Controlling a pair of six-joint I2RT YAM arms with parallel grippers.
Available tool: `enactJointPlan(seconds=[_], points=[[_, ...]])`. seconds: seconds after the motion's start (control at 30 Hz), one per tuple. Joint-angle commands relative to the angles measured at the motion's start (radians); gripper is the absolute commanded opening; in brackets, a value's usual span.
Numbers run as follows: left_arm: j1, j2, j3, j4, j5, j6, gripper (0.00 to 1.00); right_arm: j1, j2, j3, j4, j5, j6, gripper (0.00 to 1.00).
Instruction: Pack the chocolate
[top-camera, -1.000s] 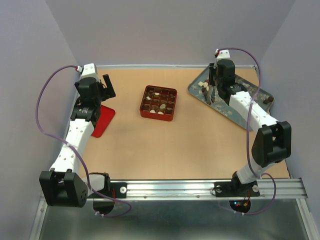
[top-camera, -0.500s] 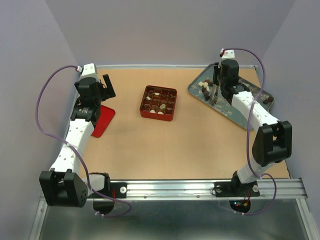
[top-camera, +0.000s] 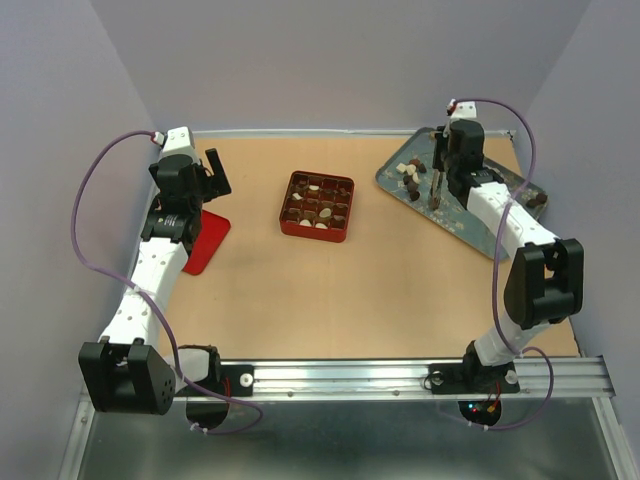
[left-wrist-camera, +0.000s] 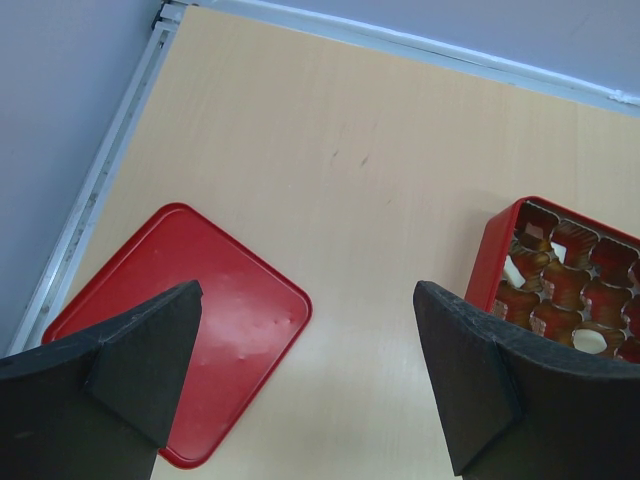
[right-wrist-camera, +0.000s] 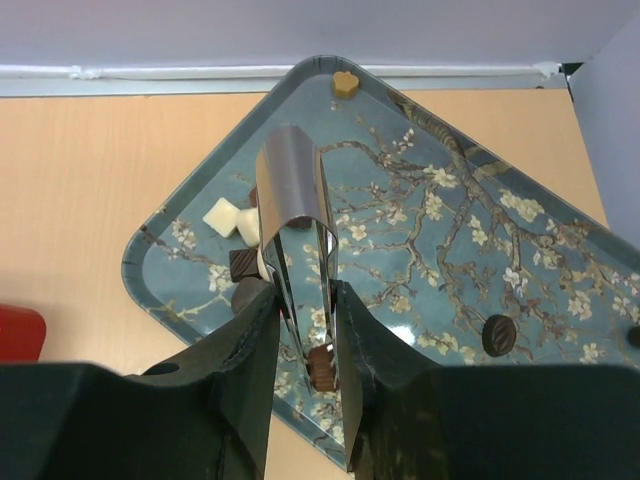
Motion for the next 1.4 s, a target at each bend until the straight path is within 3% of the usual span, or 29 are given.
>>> enactJointPlan(seconds=[0.0, 0.3, 0.6, 1.07, 1.37], points=[[0.007, -0.003, 0.000, 0.036, -0.008, 0.010, 0.99, -0.003, -0.028, -0.041, 0.021, -0.027, 0.031, 0.30], [0.007, -0.005, 0.001, 0.036, -0.003, 0.008, 0.99, 0.001, -0.146, -0.013, 0.005, -0.106, 0.057, 0.25], [0.007, -0.006, 0.003, 0.036, 0.004, 0.005, 0.99, 0.112, -0.180, 0.083, -0.031, -0.123, 0.068, 0.24], [0.007, -0.014, 0.001, 0.037, 0.003, 0.007, 0.99, 0.466, 0.027, 0.322, -0.033, -0.151, 0.062, 0.24], [0.009, -0.017, 0.000, 0.037, -0.005, 0.010, 0.99, 0.581, 0.166, 0.464, -0.031, -0.206, 0.062, 0.24]])
